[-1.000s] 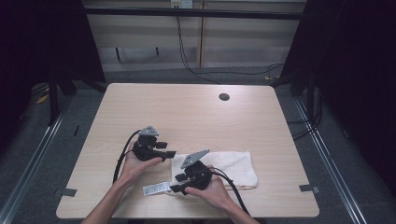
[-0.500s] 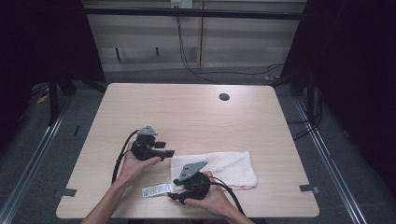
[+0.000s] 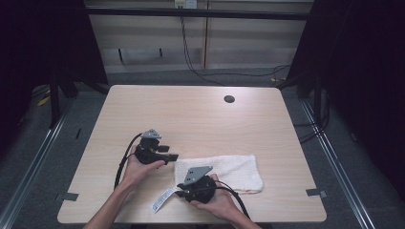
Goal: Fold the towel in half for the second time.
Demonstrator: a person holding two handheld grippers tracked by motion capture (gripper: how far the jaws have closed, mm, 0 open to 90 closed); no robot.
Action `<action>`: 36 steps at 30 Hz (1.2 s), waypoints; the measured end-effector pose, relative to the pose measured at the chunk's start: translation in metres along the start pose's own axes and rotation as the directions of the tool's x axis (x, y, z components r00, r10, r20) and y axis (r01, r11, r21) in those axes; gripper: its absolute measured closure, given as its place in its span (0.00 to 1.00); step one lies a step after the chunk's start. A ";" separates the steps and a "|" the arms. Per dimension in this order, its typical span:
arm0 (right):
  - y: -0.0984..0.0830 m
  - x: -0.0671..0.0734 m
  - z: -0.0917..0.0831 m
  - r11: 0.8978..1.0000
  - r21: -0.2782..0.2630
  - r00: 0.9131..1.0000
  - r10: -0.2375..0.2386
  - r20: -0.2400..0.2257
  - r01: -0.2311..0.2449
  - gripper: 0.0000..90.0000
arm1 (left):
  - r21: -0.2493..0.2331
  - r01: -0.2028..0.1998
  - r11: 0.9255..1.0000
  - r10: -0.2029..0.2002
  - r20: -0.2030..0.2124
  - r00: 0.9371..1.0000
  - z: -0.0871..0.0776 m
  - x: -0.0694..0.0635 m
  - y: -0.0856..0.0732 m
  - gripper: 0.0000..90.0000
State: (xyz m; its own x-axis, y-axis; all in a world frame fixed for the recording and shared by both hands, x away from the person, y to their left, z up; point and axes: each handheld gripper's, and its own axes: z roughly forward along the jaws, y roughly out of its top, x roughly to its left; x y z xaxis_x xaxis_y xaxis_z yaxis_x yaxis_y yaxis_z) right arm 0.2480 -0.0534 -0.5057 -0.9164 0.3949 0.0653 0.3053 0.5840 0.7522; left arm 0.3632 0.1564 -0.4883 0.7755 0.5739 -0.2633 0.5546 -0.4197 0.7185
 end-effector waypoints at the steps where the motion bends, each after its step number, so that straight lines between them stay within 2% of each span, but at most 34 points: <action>1: 0.000 -0.001 0.000 1.000 0.000 1.000 0.018 -0.005 -0.018 0.85 | 0.004 -0.001 1.000 0.001 0.002 1.000 0.000 0.000 0.000 0.45; 5: 0.000 -0.003 0.000 0.998 -0.004 0.998 0.055 -0.006 -0.055 0.89 | 0.021 -0.006 1.000 0.006 0.019 1.000 0.002 0.000 -0.003 0.48; 15: 0.000 -0.006 0.000 0.997 -0.002 0.997 0.082 -0.014 -0.082 0.90 | 0.062 -0.037 0.997 0.033 0.078 0.996 0.010 -0.004 -0.004 0.61; 17: 0.000 -0.007 0.000 0.997 -0.001 0.996 0.083 -0.018 -0.083 0.90 | 0.072 -0.044 0.996 0.039 0.073 0.997 0.012 -0.005 -0.005 0.62; 19: 0.000 -0.007 0.000 0.997 -0.001 0.996 0.083 -0.018 -0.083 0.90 | 0.060 -0.050 0.997 0.047 0.049 0.998 0.012 -0.006 -0.004 0.66; 20: 0.000 -0.007 0.000 0.996 -0.002 0.996 0.085 -0.017 -0.085 0.90 | 0.050 -0.049 0.998 0.046 0.054 0.997 0.012 -0.006 -0.004 0.67; 23: -0.001 -0.008 0.000 0.995 -0.003 0.995 0.098 -0.022 -0.098 0.91 | 0.071 -0.056 0.996 0.051 0.075 0.996 0.013 -0.006 -0.004 0.69; 29: 0.000 -0.008 0.000 0.994 0.001 0.994 0.109 -0.029 -0.109 0.91 | 0.084 -0.077 0.994 0.070 0.086 0.994 0.017 -0.009 -0.005 0.72; 30: 0.000 -0.008 0.000 0.994 0.001 0.993 0.110 -0.029 -0.111 0.91 | 0.085 -0.078 0.993 0.071 0.082 0.994 0.017 -0.011 -0.005 0.74; 32: 0.000 -0.009 0.000 0.993 -0.001 0.993 0.114 -0.033 -0.114 0.91 | 0.093 -0.107 0.990 0.098 0.092 0.991 0.017 -0.013 -0.006 0.80; 33: 0.000 -0.010 0.000 0.993 0.000 0.993 0.117 -0.035 -0.117 0.91 | 0.096 -0.115 0.989 0.107 0.082 0.991 0.017 -0.014 -0.006 0.83; 36: 0.000 -0.011 0.000 0.992 0.000 0.991 0.124 -0.040 -0.124 0.91 | 0.101 -0.110 0.989 0.100 0.097 0.990 0.019 -0.014 -0.006 0.93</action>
State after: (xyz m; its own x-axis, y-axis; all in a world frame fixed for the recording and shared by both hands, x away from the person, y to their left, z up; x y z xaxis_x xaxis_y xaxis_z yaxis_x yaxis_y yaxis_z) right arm 0.2576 -0.0580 -0.5066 -0.8809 0.4359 0.1842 0.4167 0.5301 0.7385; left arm 0.3544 0.1373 -0.5009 0.8526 0.4583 -0.2511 0.4938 -0.5490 0.6744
